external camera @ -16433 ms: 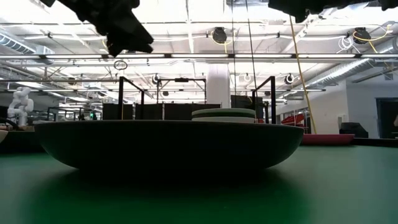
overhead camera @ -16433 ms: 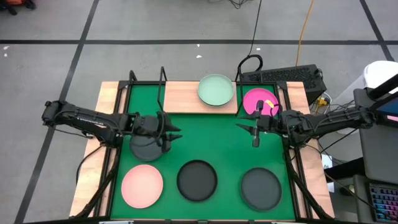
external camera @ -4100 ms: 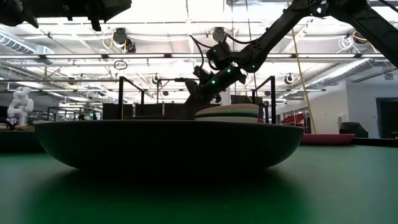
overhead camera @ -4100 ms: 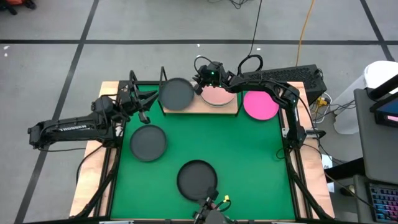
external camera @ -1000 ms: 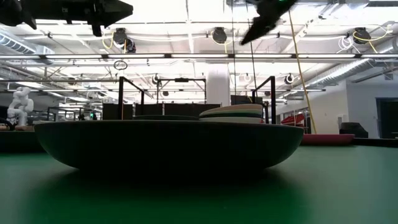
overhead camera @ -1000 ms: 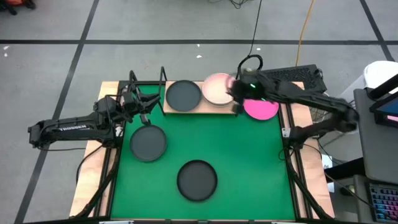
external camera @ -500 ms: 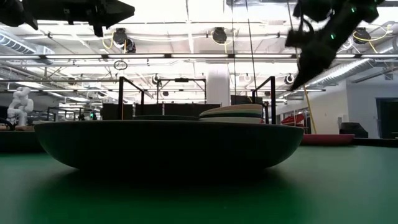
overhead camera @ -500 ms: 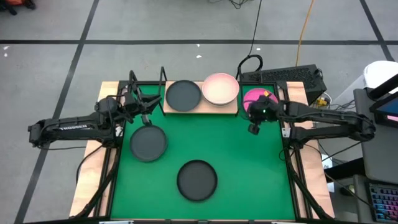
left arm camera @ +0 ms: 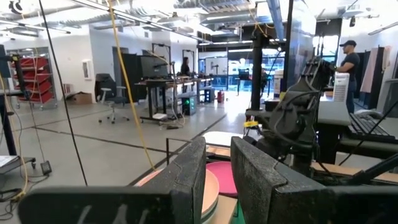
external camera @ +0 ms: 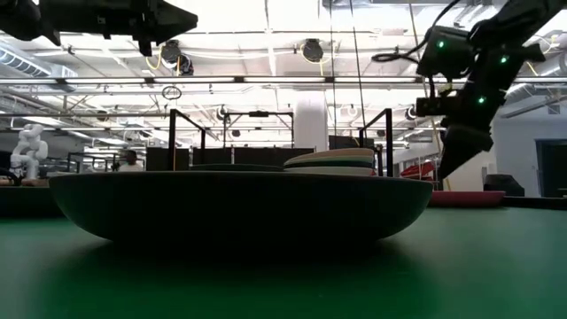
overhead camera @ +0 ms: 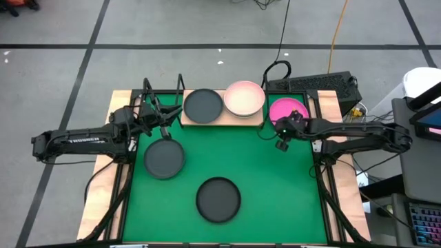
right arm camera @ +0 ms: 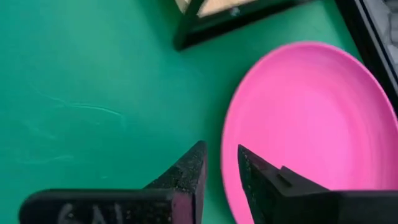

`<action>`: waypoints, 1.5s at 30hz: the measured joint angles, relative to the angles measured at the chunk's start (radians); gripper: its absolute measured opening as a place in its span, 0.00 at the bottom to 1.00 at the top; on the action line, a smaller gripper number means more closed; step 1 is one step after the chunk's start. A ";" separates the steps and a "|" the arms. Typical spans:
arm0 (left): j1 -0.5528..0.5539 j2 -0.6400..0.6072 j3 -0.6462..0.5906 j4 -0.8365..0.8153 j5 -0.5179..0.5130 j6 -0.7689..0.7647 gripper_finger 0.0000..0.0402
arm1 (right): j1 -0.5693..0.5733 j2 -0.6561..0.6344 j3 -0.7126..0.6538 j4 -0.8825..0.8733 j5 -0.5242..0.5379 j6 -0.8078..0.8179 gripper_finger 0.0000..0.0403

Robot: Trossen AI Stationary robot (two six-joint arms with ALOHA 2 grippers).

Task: Place and stack plates onto a shelf
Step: Stack the top black plate on top of the black plate

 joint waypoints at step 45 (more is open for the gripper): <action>-0.219 0.289 0.195 -0.943 0.015 -0.283 0.20 | -0.083 0.195 0.000 0.090 -0.004 -0.023 0.39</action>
